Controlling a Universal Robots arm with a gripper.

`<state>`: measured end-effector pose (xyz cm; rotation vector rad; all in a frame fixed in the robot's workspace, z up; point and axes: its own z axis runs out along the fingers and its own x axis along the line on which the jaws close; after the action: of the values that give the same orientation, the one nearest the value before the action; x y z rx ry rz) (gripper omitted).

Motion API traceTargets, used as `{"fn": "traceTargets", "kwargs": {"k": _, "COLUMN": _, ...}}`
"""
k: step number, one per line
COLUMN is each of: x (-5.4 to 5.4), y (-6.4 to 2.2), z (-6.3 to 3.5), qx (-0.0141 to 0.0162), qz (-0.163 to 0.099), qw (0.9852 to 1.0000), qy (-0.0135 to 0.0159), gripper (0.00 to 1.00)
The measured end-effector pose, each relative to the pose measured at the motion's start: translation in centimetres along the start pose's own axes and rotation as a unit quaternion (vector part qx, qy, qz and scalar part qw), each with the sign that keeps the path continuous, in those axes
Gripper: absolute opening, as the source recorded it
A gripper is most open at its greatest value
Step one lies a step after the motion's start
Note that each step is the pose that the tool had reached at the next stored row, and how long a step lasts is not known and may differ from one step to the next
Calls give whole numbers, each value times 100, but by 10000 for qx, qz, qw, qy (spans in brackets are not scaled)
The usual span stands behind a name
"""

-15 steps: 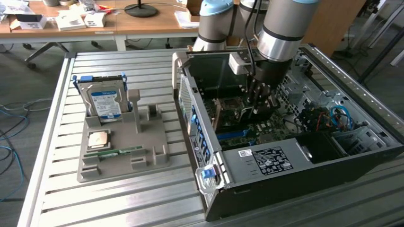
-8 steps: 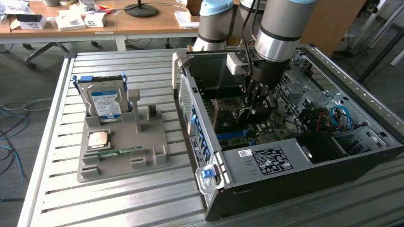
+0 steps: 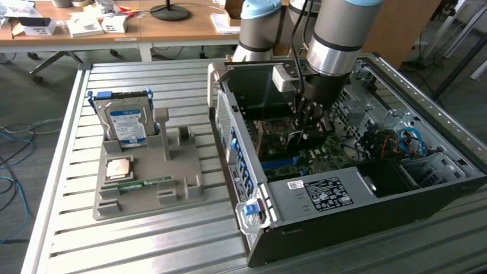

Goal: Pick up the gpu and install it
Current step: 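Insert the gpu into the slot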

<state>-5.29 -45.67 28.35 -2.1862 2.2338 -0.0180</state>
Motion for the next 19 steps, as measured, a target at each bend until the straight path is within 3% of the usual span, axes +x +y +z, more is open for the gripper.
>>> {"fn": "traceTargets", "kwargs": {"k": 19, "x": 2, "y": 60, "z": 122, "qx": 3, "qz": 0, "qw": 10000, "qy": 2, "gripper": 26}}
